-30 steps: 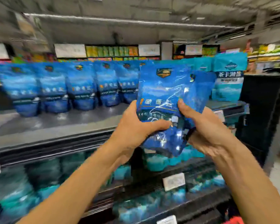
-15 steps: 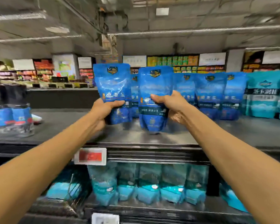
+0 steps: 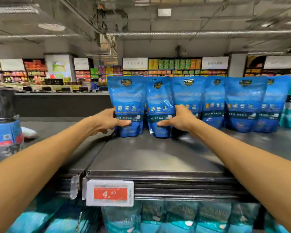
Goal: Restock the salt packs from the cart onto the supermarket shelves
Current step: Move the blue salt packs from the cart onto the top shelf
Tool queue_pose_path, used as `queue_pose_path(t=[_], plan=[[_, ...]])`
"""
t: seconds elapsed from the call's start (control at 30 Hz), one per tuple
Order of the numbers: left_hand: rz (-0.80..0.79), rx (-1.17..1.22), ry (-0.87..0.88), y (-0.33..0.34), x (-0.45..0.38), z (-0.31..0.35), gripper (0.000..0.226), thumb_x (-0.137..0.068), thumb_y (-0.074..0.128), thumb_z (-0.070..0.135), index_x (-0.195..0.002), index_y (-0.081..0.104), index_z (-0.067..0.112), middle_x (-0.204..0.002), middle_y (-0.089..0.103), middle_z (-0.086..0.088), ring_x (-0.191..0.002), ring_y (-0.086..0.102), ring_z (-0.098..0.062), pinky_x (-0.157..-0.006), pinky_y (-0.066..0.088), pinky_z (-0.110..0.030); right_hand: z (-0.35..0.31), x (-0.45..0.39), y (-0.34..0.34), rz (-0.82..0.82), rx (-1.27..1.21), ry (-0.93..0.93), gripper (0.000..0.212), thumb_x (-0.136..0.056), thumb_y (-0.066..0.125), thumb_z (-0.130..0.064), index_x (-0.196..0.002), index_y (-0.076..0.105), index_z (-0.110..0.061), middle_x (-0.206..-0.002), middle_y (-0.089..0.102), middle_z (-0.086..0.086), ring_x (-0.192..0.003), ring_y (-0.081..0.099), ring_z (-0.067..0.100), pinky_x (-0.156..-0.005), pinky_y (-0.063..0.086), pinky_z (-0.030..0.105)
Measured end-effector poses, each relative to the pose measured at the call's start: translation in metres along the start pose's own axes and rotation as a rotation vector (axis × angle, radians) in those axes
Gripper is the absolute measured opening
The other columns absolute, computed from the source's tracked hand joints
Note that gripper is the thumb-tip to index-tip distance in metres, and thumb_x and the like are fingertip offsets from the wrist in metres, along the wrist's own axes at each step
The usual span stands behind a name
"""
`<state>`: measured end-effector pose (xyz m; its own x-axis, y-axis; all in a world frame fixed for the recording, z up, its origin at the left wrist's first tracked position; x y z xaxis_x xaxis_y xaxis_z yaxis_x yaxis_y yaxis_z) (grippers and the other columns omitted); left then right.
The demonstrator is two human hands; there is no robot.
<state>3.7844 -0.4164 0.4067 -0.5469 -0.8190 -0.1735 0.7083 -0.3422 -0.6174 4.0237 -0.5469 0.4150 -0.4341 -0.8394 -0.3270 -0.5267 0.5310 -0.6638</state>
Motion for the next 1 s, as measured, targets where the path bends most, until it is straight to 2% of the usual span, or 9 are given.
queue_pose_path(t=[0.13,0.23,0.3,0.43,0.57,0.67,0.77,0.93,1.0], plan=[[0.038,0.078,0.04,0.004,-0.01,0.004,0.04,-0.078,0.082,0.028,-0.112,0.063,0.021,-0.082,0.065,-0.003,-0.061,0.055,-0.017,-0.049,0.05,-0.029,-0.004,-0.003,0.003,0.033,-0.052,0.016,0.057,-0.065,0.091,-0.039,-0.105,0.062,-0.011,-0.101,0.069,0.004,-0.094,0.064,0.023,-0.076,0.051,0.032],[0.051,0.108,0.064,0.004,-0.013,0.005,0.048,-0.078,0.082,0.021,-0.121,0.058,0.017,-0.089,0.066,-0.009,-0.06,0.057,-0.019,-0.051,0.056,-0.029,0.002,-0.004,0.011,0.06,-0.188,0.031,0.047,-0.072,0.09,-0.024,-0.108,0.061,-0.016,-0.086,0.075,0.004,-0.061,0.069,0.021,-0.053,0.056,0.03],[0.044,0.126,0.071,0.004,-0.015,0.004,0.052,-0.078,0.081,0.02,-0.124,0.057,0.017,-0.098,0.067,-0.012,-0.061,0.058,-0.019,-0.053,0.058,-0.029,0.007,-0.005,0.017,0.053,-0.316,0.046,0.051,-0.075,0.086,-0.014,-0.117,0.057,-0.017,-0.075,0.077,0.003,-0.054,0.07,0.023,-0.05,0.059,0.03],[0.063,0.178,0.097,0.006,-0.015,0.003,0.053,-0.079,0.08,0.015,-0.127,0.056,0.015,-0.102,0.065,-0.013,-0.06,0.057,-0.018,-0.06,0.063,-0.037,0.006,-0.007,0.023,0.029,-0.401,0.018,0.071,-0.077,0.084,-0.008,-0.137,0.048,-0.017,-0.067,0.075,-0.008,-0.055,0.071,0.022,-0.05,0.058,0.027],[0.112,0.194,0.108,0.008,-0.013,0.002,0.054,-0.078,0.081,0.017,-0.126,0.055,0.016,-0.097,0.06,-0.015,-0.064,0.059,-0.02,-0.057,0.062,-0.036,-0.003,-0.005,0.028,0.026,-0.329,-0.013,0.069,-0.078,0.084,-0.015,-0.137,0.047,-0.017,-0.075,0.076,-0.003,-0.056,0.071,0.022,-0.049,0.058,0.028],[0.152,0.156,0.091,0.007,-0.012,-0.002,0.057,-0.074,0.084,0.024,-0.12,0.053,0.01,-0.09,0.055,-0.013,-0.064,0.06,-0.019,-0.05,0.059,-0.033,-0.005,-0.002,0.026,0.062,-0.209,-0.041,0.057,-0.077,0.085,-0.027,-0.122,0.053,-0.015,-0.088,0.073,0.005,-0.052,0.065,0.018,-0.041,0.049,0.026],[0.163,0.118,0.078,0.006,-0.011,-0.004,0.061,-0.07,0.086,0.032,-0.114,0.052,0.007,-0.085,0.058,-0.013,-0.064,0.06,-0.023,-0.051,0.057,-0.037,-0.003,-0.001,0.025,0.07,-0.175,-0.034,0.053,-0.076,0.085,-0.034,-0.114,0.057,-0.011,-0.094,0.071,0.008,-0.056,0.063,0.017,-0.04,0.048,0.026],[0.204,0.089,0.063,0.001,-0.009,-0.006,0.07,-0.06,0.085,0.05,-0.109,0.051,0.013,-0.083,0.062,-0.004,-0.067,0.061,-0.022,-0.044,0.052,-0.031,0.001,0.001,0.022,0.083,-0.144,-0.036,0.05,-0.075,0.084,-0.042,-0.103,0.057,-0.01,-0.079,0.066,0.003,-0.044,0.06,0.006,-0.038,0.042,0.018],[0.218,0.098,0.059,0.0,-0.008,-0.006,0.074,-0.056,0.083,0.056,-0.107,0.051,0.014,-0.081,0.062,-0.001,-0.063,0.058,-0.018,-0.042,0.049,-0.029,0.002,0.002,0.021,0.092,-0.138,-0.028,0.054,-0.074,0.084,-0.044,-0.103,0.055,-0.009,-0.074,0.061,0.001,-0.047,0.062,0.009,-0.038,0.043,0.02]])
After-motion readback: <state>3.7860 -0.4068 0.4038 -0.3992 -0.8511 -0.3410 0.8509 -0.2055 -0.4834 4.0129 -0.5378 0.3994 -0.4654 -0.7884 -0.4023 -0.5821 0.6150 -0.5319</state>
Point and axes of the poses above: each hand's wrist, its own x-axis away from the middle knuckle, its own y-axis out of the palm, z = x × y, the point moved 5 cm from there along -x, towards the middle knuckle
